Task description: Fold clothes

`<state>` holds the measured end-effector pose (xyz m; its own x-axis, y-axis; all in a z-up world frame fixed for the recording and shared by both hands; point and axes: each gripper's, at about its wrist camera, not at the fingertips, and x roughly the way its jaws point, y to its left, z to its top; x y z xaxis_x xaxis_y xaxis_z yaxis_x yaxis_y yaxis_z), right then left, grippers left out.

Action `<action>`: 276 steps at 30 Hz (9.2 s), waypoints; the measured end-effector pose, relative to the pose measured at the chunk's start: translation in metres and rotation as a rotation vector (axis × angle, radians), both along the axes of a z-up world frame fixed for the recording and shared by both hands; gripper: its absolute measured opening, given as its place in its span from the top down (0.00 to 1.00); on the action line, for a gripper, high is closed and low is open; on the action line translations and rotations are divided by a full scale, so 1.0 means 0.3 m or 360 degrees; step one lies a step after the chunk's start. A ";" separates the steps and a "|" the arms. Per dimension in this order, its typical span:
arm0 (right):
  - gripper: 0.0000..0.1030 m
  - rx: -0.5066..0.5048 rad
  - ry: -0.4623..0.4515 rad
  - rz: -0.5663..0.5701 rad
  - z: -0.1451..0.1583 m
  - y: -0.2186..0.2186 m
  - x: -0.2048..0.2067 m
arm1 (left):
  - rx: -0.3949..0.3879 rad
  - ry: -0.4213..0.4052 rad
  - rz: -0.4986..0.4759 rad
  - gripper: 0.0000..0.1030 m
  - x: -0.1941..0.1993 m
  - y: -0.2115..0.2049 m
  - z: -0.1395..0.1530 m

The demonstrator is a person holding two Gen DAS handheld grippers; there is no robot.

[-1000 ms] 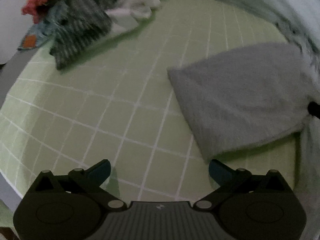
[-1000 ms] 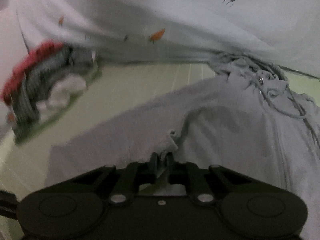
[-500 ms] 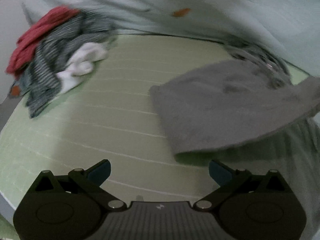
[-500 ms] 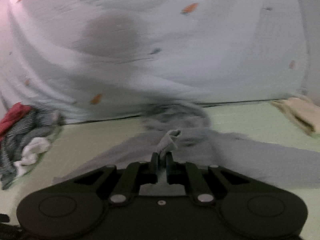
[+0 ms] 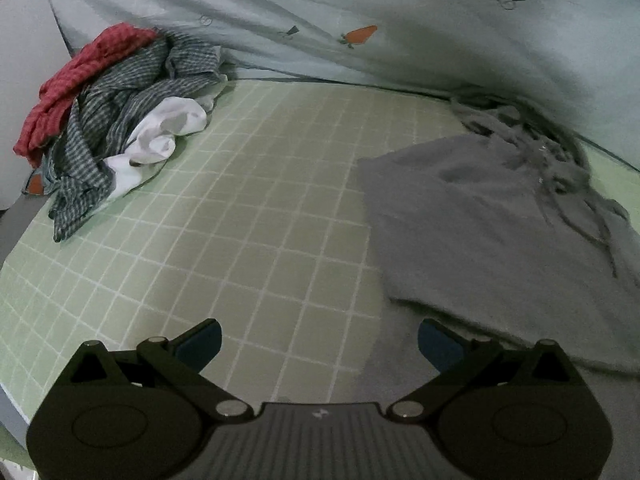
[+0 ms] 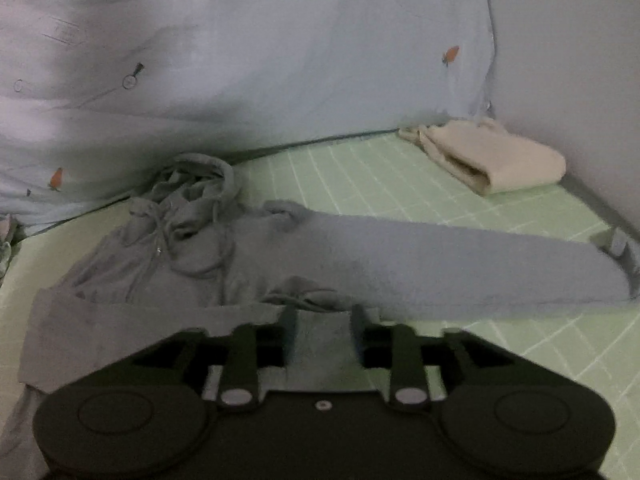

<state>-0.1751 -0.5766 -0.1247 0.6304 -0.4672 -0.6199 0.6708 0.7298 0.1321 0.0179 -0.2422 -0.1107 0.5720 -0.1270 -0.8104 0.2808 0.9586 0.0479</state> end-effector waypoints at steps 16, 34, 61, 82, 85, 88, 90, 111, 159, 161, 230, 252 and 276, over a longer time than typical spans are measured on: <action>0.13 0.0220 0.0221 -0.0160 -0.160 -0.126 0.099 | 0.0104 0.0270 -0.0106 0.00 0.205 -0.135 -0.184; 0.87 0.0092 -0.0043 0.0176 0.018 -0.134 0.140 | 0.0100 0.0346 -0.0060 0.00 0.209 -0.145 -0.198; 0.55 -0.0027 0.0194 -0.0400 -0.071 -0.550 0.071 | 0.0056 0.0348 -0.0019 0.00 0.225 -0.148 -0.167; 0.31 0.0158 0.0187 -0.0517 -0.169 -0.497 0.063 | -0.0587 0.0370 -0.0098 0.98 0.665 -0.433 -0.228; 0.29 0.0114 0.0275 -0.0494 -0.177 -0.484 0.087 | -0.0559 0.0261 -0.0156 0.98 0.703 -0.455 -0.203; 0.25 0.0114 0.0298 -0.0470 -0.177 -0.478 0.099 | -0.0488 0.0141 -0.0215 0.97 0.736 -0.482 -0.177; 0.21 0.0111 0.0305 -0.0449 -0.180 -0.472 0.104 | -0.0435 0.0090 -0.0217 0.97 0.756 -0.493 -0.173; 0.15 0.0000 0.0335 -0.0524 -0.177 -0.479 0.114 | 0.0058 0.0164 -0.0214 0.15 0.329 -0.345 -0.218; 0.00 0.0081 0.0236 -0.0550 -0.209 -0.512 0.119 | 0.0000 0.0340 -0.0149 0.00 0.379 -0.307 -0.270; 0.08 0.0065 0.0221 -0.0583 -0.199 -0.507 0.114 | 0.0000 0.0341 -0.0147 0.00 0.379 -0.307 -0.270; 0.00 -0.0107 0.0189 -0.0746 -0.244 -0.487 0.072 | -0.0279 0.0221 -0.1306 0.95 0.153 -1.095 -0.194; 0.00 -0.0106 0.0189 -0.0761 -0.247 -0.484 0.072 | -0.0326 0.0078 -0.0614 0.95 0.309 -0.616 -0.018; 0.00 -0.0100 0.0184 -0.0755 -0.248 -0.490 0.070 | -0.0224 0.0105 -0.0403 0.17 0.333 -0.493 -0.145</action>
